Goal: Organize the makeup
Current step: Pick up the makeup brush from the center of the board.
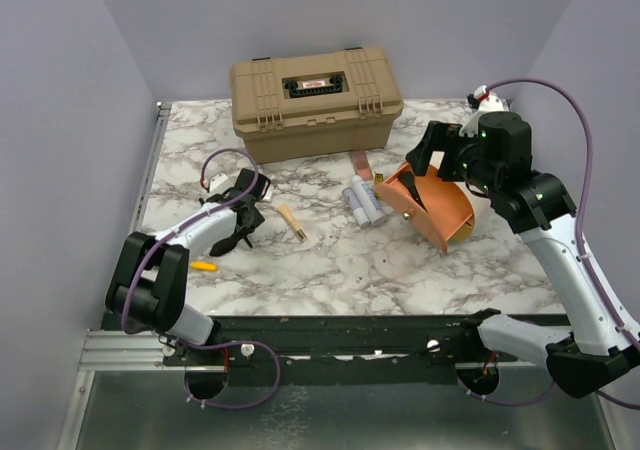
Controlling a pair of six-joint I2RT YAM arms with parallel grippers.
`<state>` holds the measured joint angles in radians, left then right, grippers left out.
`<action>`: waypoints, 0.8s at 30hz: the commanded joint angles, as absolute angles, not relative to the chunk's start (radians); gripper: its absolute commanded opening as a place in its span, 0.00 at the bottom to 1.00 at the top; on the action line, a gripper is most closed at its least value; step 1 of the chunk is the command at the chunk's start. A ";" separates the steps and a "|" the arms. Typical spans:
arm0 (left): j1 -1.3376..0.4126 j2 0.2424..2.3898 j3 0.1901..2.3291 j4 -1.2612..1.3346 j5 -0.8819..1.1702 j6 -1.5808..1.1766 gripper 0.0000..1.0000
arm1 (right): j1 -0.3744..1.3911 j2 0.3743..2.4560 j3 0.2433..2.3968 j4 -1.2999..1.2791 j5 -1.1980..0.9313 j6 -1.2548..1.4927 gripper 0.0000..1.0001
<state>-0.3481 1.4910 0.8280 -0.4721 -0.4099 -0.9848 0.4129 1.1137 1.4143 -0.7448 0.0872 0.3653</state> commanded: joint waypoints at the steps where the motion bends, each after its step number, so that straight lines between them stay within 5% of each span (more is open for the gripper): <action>1: -0.344 1.488 0.823 -0.465 -0.397 -1.016 0.46 | 0.419 1.104 1.401 -0.764 0.095 0.362 1.00; 24: -0.344 1.529 0.804 -0.479 -0.397 -1.002 0.41 | 0.418 1.105 1.392 -0.768 0.090 0.360 1.00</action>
